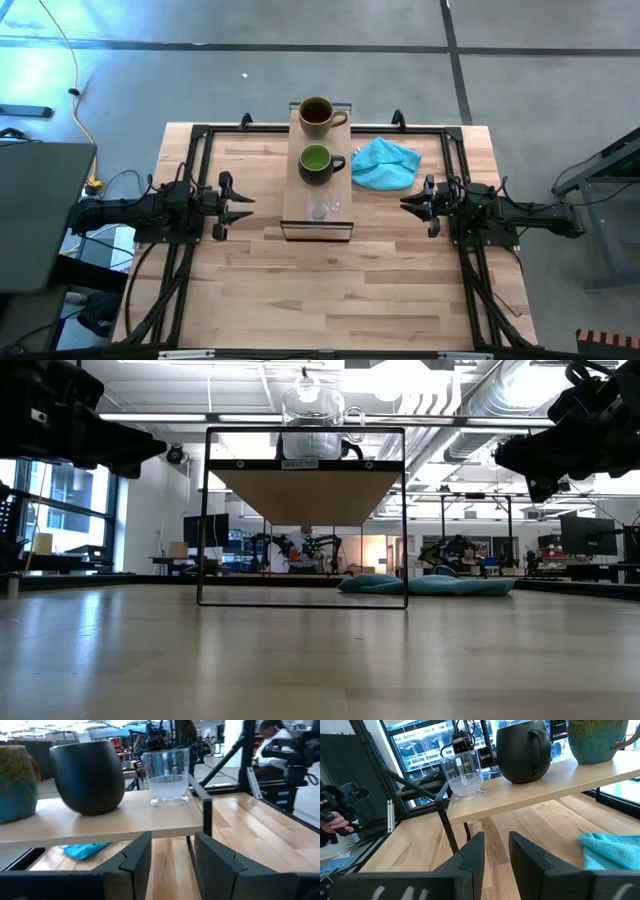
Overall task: Stack small to large cups/mugs on shelf
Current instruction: Return to Home Position
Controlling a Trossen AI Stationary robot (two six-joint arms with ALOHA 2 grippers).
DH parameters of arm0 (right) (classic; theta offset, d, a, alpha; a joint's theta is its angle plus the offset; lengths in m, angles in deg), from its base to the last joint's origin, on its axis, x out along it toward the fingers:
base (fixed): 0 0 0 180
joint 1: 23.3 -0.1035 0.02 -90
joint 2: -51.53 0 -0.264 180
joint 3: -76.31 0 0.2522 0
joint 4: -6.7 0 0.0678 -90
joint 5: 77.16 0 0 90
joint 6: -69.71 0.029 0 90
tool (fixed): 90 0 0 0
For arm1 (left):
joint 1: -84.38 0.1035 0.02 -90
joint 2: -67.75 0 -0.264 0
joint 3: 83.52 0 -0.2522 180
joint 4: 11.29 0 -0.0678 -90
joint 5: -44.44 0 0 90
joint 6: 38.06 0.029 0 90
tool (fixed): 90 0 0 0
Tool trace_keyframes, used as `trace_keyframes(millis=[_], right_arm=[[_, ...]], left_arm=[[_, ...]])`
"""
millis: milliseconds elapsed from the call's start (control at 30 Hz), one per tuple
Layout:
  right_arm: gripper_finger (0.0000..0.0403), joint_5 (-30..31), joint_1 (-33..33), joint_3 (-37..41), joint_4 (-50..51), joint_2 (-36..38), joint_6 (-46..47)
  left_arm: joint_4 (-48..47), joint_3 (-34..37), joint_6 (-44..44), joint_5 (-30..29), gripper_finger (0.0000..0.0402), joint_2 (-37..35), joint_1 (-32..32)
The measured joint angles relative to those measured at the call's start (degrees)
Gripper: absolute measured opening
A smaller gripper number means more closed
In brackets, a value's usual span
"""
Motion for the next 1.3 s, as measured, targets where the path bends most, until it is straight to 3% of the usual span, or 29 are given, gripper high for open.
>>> trace_keyframes(millis=[567, 667, 867, 933, 1300], right_arm=[[0.0081, 0.00, 0.01, 0.00, -0.01, 0.00, 0.00], [0.0081, 0.00, 0.02, 0.00, 0.00, 0.00, 0.00], [0.0081, 0.00, 0.02, 0.00, -0.01, 0.00, 0.00], [0.0081, 0.00, 0.02, 0.00, -0.02, 0.00, 0.00], [0.0081, 0.01, 0.01, 0.00, 0.00, 0.00, 0.00]], left_arm=[[1.23, -0.02, -1.54, -0.75, 0.0134, 0.00, 0.00], [1.28, -0.02, -1.39, 0.08, 0.0108, 0.00, 0.00], [1.45, -0.02, -0.01, 1.38, 0.0017, -0.01, 0.00], [1.54, -0.02, -0.01, 1.38, 0.0006, 0.00, 0.00], [1.54, -0.02, 0.03, 1.23, 0.0062, 0.00, 0.00]])
